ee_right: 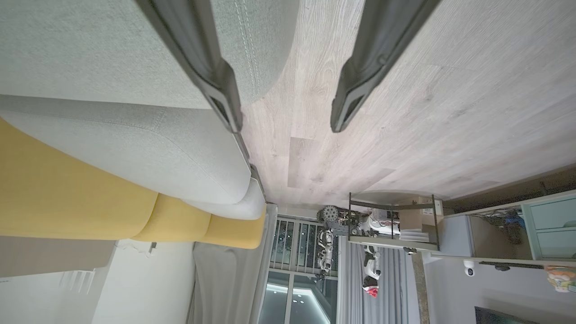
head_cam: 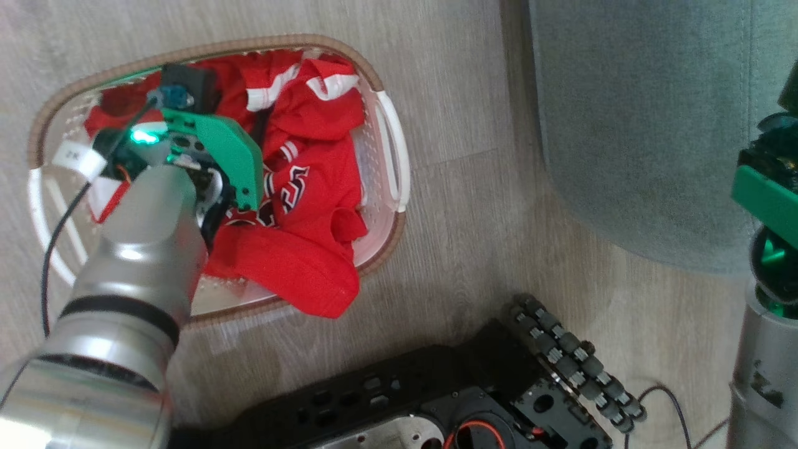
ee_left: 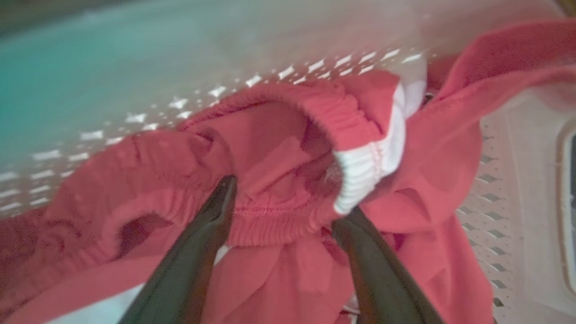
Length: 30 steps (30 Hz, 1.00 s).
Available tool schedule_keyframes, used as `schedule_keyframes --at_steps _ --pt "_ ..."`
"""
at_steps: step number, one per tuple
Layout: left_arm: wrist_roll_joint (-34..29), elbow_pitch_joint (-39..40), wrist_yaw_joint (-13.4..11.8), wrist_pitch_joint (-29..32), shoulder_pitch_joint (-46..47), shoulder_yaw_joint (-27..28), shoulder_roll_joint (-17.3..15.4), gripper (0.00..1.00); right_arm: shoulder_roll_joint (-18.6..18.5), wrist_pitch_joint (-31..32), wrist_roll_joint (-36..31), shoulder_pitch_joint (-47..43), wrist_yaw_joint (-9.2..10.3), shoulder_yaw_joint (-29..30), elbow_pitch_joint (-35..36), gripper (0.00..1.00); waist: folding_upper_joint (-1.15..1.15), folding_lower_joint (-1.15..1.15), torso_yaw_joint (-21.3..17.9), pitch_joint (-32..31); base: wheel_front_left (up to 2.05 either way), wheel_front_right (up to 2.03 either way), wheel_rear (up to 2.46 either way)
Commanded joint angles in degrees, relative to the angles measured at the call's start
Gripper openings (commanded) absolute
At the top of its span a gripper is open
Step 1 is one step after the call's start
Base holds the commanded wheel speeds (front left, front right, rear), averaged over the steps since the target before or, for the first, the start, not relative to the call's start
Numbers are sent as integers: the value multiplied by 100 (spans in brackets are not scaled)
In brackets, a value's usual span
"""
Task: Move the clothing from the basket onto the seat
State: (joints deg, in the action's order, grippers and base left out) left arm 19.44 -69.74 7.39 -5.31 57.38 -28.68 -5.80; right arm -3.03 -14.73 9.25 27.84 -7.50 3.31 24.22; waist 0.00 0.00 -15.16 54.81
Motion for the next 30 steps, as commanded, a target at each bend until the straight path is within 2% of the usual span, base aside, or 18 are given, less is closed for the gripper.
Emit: schedule_keyframes --at_steps 1,5,12,17,18,19,20,21,30 --pt "-31 -54 7 -14 69 28 -141 100 14 -27 81 -138 1 -79 259 100 0 0 -96 114 0 0 0" --pt "-62 -176 8 154 211 -52 -138 100 14 -27 113 -166 1 -104 269 100 0 0 -159 178 0 0 0" --pt "-41 -332 9 966 337 -359 -108 100 15 -27 181 -217 1 -149 266 100 0 0 -245 233 0 0 0" --pt "144 -285 9 1177 333 -565 -117 100 15 -27 180 -226 1 -157 245 100 0 0 -242 232 0 0 0" --pt "192 -256 9 1192 325 -610 -128 80 15 -27 176 -227 1 -155 240 100 0 0 -236 228 0 0 0" --pt "242 -221 9 1203 315 -659 -141 47 15 -27 174 -227 1 -155 234 100 0 0 -229 224 0 0 0" --pt "300 -180 9 1201 305 -702 -157 17 15 -27 172 -225 1 -157 228 100 0 0 -222 218 0 0 0" --pt "357 -132 9 1182 296 -748 -176 0 15 -27 169 -219 1 -160 223 100 0 0 -214 212 0 0 0" --pt "1031 292 9 869 42 -1126 -171 0 15 -27 113 -133 1 -221 88 100 0 0 -89 -113 0 0 0"
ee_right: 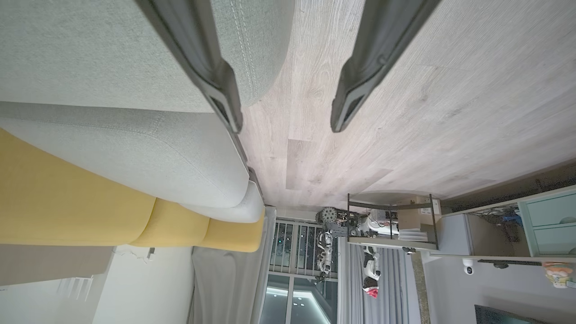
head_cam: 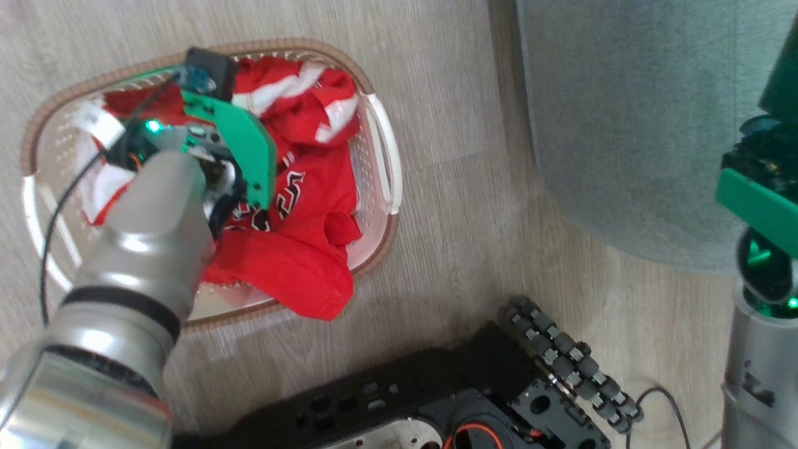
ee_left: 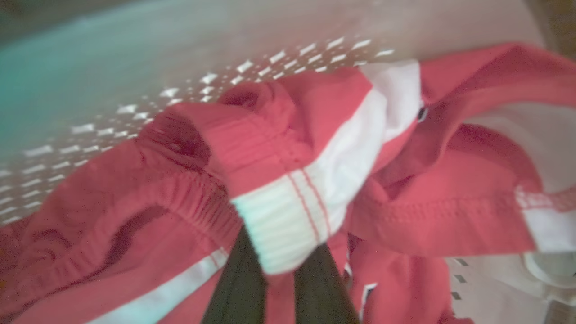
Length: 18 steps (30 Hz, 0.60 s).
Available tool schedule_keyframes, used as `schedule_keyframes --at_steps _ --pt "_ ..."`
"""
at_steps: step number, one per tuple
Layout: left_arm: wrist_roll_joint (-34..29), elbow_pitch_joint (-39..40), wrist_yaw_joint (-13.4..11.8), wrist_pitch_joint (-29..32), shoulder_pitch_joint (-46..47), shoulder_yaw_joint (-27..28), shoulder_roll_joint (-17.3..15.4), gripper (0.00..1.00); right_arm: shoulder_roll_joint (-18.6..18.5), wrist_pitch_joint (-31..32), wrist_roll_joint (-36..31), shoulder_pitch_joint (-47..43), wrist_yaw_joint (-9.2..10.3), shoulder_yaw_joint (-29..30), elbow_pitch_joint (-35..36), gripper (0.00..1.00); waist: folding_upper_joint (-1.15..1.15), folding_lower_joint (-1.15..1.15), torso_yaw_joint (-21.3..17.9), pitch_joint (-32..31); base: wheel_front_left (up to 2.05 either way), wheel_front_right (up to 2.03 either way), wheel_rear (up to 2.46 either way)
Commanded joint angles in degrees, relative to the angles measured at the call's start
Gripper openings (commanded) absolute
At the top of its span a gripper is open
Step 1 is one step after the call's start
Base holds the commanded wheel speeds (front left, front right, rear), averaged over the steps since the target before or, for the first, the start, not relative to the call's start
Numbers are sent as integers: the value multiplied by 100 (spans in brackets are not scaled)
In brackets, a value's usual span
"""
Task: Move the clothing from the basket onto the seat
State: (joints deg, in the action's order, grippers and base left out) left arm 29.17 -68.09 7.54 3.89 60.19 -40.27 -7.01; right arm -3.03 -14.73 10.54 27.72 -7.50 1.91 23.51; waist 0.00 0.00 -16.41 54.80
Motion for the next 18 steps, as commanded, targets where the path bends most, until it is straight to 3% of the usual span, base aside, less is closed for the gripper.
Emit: schedule_keyframes --at_steps 1,18 --pt "164 191 -6 -90 -304 -9 -32 0 15 -27 -44 -110 1 -99 126 100 0 0 55 -199 0 0 0" --pt "1590 1343 -6 -1145 -1345 -1107 60 0 -176 -27 -244 -590 1 -73 -462 100 0 0 762 -2194 0 0 0"
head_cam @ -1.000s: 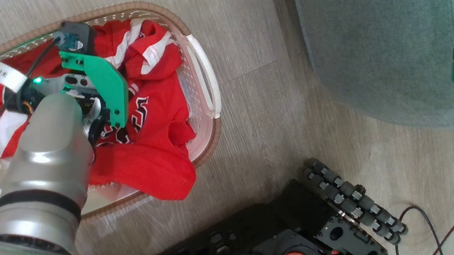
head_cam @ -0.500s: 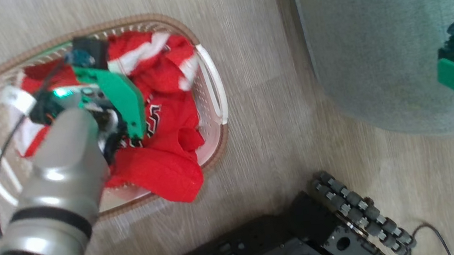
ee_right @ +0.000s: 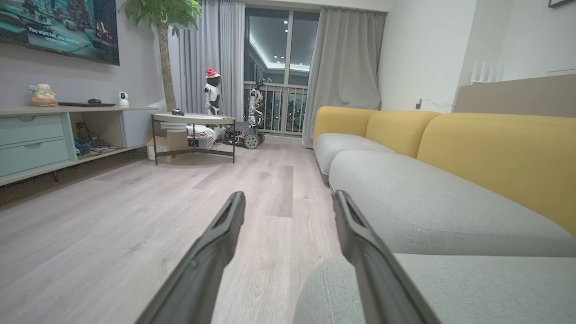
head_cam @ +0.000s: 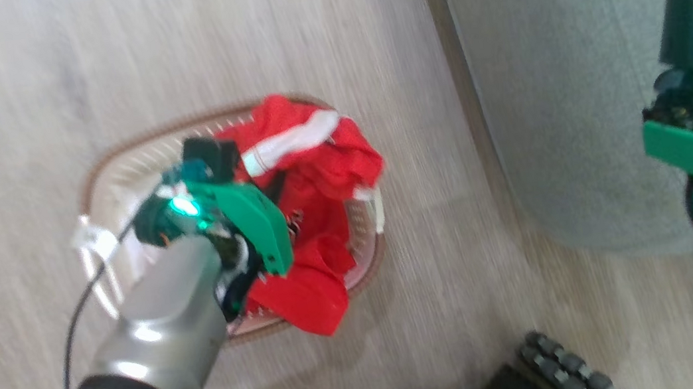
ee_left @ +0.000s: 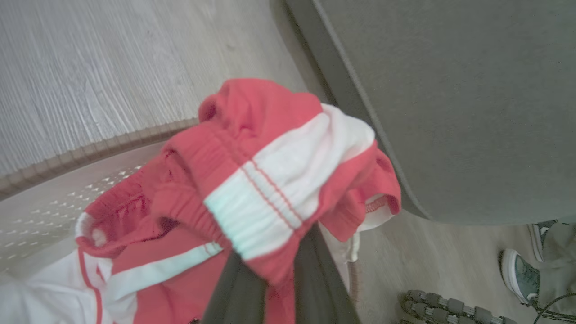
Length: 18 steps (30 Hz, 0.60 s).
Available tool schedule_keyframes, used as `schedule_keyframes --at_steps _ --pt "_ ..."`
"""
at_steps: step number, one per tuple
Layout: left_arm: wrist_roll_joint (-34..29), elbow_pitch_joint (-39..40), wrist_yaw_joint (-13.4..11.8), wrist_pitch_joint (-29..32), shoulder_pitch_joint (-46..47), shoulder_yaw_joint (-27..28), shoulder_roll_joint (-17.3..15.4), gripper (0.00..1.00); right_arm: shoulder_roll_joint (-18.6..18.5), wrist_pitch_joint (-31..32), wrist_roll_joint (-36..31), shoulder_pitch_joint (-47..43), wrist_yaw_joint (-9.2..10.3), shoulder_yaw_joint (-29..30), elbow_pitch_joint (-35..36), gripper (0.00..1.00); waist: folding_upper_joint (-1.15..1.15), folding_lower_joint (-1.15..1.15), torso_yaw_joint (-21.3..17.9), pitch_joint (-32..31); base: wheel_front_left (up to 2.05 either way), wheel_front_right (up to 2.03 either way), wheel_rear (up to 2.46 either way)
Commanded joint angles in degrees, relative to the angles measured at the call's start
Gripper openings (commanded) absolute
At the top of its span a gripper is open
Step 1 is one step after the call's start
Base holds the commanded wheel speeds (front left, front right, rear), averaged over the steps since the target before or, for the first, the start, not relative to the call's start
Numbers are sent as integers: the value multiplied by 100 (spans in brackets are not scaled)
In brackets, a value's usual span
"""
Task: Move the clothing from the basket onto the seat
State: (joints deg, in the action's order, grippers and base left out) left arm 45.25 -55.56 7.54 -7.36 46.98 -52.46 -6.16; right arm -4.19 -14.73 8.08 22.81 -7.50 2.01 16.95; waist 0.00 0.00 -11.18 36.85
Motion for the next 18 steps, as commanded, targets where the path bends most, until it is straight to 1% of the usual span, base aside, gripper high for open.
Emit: schedule_keyframes --at_steps 1,5,9,13,18 --pt "43 158 -6 -106 -83 39 -32 0 -84 -27 11 -147 1 -88 154 100 0 0 289 -552 0 0 0" --pt "276 445 -6 -411 -292 -186 -88 0 -182 -26 75 -362 1 -135 -11 100 0 0 435 -1099 0 0 0" --pt "403 767 -6 -620 -433 -288 -193 0 -250 -13 151 -607 1 -207 -177 100 0 0 541 -1618 0 0 0" --pt "449 1137 -6 -718 -558 -228 -330 0 -283 2 251 -883 1 -227 -312 100 0 0 625 -2080 0 0 0" --pt "438 1666 -52 -751 -678 -16 -486 0 -291 16 366 -1254 1 -262 -423 100 0 0 727 -2566 0 0 0"
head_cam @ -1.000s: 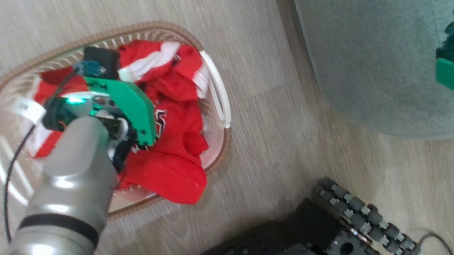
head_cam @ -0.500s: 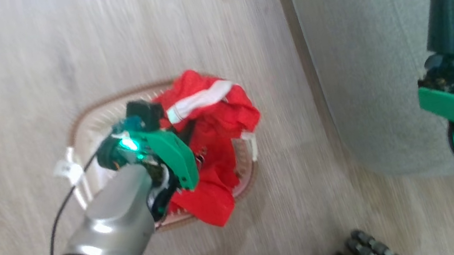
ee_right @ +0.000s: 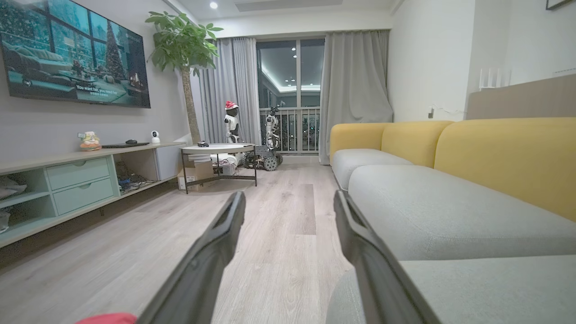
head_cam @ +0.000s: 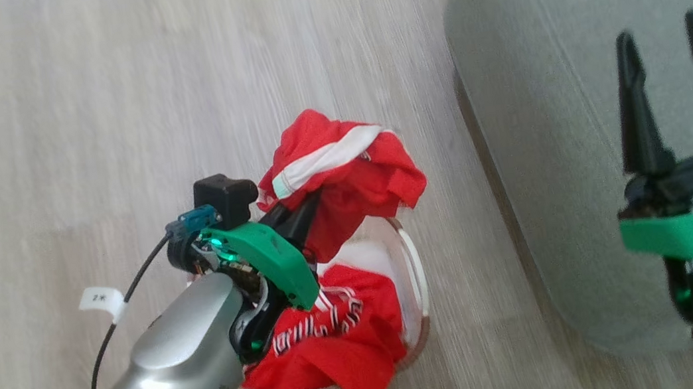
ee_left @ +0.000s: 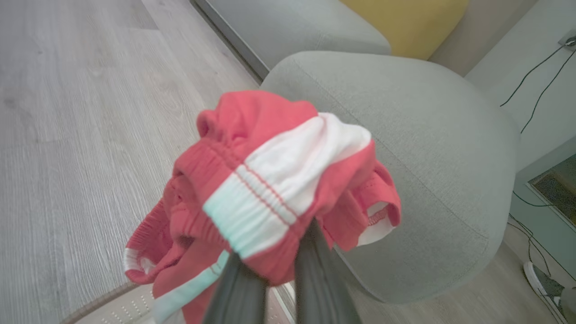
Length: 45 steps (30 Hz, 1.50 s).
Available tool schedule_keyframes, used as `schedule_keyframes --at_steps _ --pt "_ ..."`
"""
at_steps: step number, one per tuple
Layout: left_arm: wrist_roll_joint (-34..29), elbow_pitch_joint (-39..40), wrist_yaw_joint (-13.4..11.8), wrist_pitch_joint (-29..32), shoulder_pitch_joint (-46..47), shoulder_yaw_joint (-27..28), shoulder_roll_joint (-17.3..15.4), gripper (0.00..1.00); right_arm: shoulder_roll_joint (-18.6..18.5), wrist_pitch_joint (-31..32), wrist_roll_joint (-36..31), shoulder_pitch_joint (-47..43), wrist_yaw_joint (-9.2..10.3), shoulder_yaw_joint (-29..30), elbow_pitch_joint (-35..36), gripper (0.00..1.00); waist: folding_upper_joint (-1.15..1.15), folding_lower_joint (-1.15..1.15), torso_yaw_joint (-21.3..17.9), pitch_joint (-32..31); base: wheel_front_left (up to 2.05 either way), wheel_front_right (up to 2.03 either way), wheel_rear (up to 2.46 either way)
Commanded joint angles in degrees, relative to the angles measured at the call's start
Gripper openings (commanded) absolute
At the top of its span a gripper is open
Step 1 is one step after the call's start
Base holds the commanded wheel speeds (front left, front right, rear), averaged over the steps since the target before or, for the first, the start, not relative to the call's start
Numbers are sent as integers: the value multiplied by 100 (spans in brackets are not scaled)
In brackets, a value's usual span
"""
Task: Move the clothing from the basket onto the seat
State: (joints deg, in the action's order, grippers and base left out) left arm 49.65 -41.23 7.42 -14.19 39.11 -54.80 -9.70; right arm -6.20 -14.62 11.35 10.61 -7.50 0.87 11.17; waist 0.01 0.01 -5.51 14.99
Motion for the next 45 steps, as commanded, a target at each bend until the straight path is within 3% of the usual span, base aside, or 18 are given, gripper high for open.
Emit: schedule_keyframes --at_steps 1,23,34,45 --pt "-11 356 -72 -70 94 253 -165 0 -87 11 60 -109 1 -167 139 100 -1 -1 173 -448 0 0 0" --pt "49 2899 -964 694 281 592 -939 0 -191 11 495 -829 1 -1032 -310 100 -1 -1 305 -1132 0 0 0" --pt "58 3146 -1041 803 266 533 -959 0 -410 73 742 -648 1 -1646 -585 100 -1 -1 368 -1077 0 0 0" --pt "12 3130 -989 857 291 336 -818 0 -428 300 1021 293 1 -2498 -1353 100 -1 -1 527 -1079 0 0 0"
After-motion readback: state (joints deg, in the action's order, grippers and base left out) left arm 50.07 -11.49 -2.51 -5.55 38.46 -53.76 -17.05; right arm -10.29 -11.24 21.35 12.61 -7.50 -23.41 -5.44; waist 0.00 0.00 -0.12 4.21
